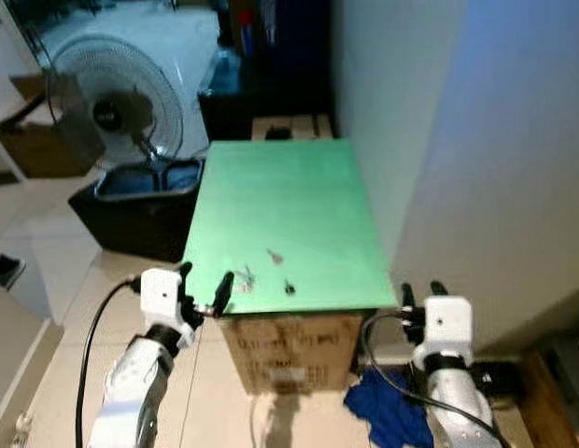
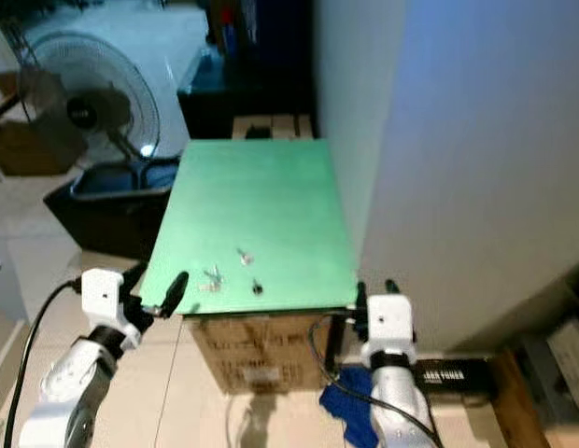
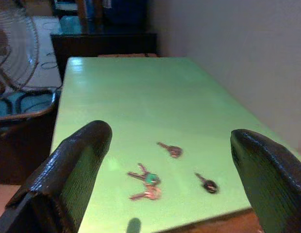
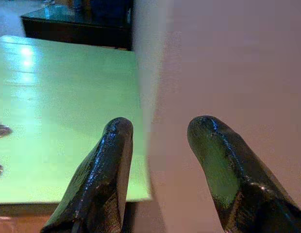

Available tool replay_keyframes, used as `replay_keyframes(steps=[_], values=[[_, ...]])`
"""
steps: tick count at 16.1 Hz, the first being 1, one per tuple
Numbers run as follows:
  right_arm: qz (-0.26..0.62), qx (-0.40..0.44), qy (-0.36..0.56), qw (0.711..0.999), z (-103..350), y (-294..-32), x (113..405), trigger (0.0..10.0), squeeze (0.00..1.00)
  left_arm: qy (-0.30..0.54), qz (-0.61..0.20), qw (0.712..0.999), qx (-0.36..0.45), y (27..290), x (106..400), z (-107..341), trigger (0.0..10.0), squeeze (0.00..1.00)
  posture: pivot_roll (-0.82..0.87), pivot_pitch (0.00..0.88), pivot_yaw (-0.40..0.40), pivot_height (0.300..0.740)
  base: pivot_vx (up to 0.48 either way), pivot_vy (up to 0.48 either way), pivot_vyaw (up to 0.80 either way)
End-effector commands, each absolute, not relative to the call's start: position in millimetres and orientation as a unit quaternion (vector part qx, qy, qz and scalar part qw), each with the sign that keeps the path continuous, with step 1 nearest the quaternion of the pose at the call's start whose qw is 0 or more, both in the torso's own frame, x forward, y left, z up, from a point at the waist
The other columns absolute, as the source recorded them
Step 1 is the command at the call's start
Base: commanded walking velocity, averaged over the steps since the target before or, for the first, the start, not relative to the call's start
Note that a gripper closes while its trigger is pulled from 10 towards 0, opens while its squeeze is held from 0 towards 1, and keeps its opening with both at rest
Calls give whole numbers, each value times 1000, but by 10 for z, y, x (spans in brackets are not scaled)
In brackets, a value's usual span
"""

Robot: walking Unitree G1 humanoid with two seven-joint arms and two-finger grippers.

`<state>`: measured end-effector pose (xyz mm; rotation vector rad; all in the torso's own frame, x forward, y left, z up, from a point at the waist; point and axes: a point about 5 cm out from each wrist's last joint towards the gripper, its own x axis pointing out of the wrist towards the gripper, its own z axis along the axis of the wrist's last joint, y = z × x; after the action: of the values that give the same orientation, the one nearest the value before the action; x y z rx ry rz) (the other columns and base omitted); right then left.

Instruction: Hang keys on a hook

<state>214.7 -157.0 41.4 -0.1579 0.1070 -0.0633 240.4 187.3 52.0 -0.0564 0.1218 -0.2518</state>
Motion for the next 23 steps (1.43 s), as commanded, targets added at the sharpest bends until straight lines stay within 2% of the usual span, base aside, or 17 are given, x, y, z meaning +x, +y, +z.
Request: replay_keyframes(steps=[1,7,11,17,19,21,23], values=[[-22,-80,58,995,404,-1518,2159,10000,0,66,-119,990,-20,1907,2429,535,10000,0,-119,0,85,740,458,0,0],[-9,-81,70,994,374,-1469,2165,10000,0,73,-115,991,-15,1916,2430,523,10000,0,-119,0,92,740,456,0,0],[41,-71,56,995,440,-1284,2290,10000,0,71,-119,990,-8,1926,2405,533,10000,0,-111,0,105,740,0,0,0],[120,-40,52,991,467,-840,2625,10000,0,79,-135,988,17,2049,2338,614,10000,0,-53,0,162,740,0,0,0],[153,-5,64,986,446,-596,2736,10000,0,86,-144,985,46,2206,2233,734,10000,0,-3,0,204,740,0,0,0],[170,5,83,982,376,-452,2722,10000,0,94,-150,982,64,2308,2154,841,10000,0,39,44,236,740,0,0,0],[156,-20,112,981,234,-348,2678,10000,0,105,-157,978,85,2452,2058,985,10000,0,77,103,265,740,0,0,0]])
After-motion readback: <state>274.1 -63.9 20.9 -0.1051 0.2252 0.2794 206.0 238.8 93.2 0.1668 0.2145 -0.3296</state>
